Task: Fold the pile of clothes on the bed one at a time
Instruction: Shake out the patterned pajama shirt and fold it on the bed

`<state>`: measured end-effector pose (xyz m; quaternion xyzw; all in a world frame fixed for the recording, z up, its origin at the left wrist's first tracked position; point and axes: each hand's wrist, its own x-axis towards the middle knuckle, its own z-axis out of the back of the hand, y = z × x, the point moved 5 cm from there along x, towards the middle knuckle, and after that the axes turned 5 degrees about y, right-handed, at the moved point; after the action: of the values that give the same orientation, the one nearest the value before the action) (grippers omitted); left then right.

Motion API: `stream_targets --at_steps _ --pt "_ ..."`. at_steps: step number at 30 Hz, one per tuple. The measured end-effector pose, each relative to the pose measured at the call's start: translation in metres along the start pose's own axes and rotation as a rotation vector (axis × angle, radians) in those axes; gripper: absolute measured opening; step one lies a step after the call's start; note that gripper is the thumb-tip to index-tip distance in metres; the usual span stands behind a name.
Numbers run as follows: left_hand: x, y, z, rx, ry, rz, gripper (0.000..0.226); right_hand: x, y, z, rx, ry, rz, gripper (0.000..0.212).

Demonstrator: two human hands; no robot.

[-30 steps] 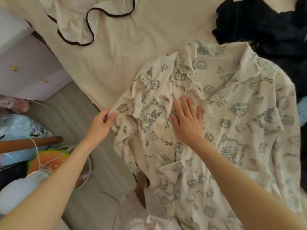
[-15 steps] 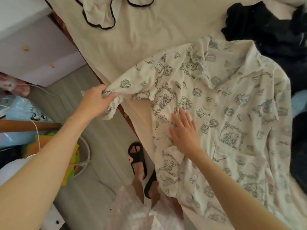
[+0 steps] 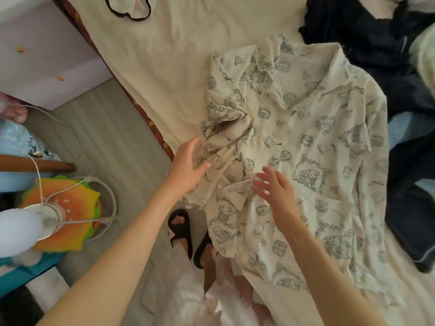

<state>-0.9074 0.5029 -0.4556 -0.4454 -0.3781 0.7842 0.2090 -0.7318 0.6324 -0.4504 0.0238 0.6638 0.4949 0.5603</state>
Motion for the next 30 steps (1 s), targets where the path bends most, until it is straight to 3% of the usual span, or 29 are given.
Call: stream_targets --at_steps 3,5,7,10,15,18,20,24,28,30 --pt "0.003 0.048 -0.015 0.045 0.077 0.131 0.087 0.003 -0.012 -0.007 -0.055 -0.082 0.055 0.02" --pt "0.004 0.064 -0.028 0.167 0.08 0.149 0.087 0.004 -0.016 -0.015 -0.088 -0.105 0.095 0.02" --pt "-0.003 0.073 -0.035 0.289 -0.019 0.119 0.078 0.0 -0.02 -0.022 -0.123 -0.11 0.11 0.02" --pt "-0.019 0.073 -0.031 0.289 -0.149 0.024 0.069 -0.008 -0.022 -0.028 -0.17 -0.117 0.14 0.019" --pt "-0.027 0.066 -0.026 0.463 -0.172 -0.076 0.072 -0.027 -0.039 -0.038 -0.182 -0.058 0.074 0.014" --pt "-0.023 0.073 -0.042 0.553 -0.033 0.131 0.076 -0.035 -0.053 -0.032 -0.076 -0.076 0.004 0.02" --pt "-0.024 0.075 -0.051 0.578 0.021 0.221 0.057 -0.04 -0.058 -0.024 -0.043 -0.077 -0.024 0.021" --pt "-0.049 0.048 -0.054 0.32 -0.11 0.097 0.014 -0.05 -0.063 -0.002 0.023 -0.017 -0.044 0.017" --pt "-0.096 -0.027 -0.069 0.207 -0.282 -0.237 0.008 -0.061 -0.054 0.021 0.232 0.118 -0.081 0.032" --pt "-0.106 -0.059 -0.101 0.3 -0.182 -0.408 0.017 -0.066 -0.046 0.039 0.336 0.183 -0.068 0.048"
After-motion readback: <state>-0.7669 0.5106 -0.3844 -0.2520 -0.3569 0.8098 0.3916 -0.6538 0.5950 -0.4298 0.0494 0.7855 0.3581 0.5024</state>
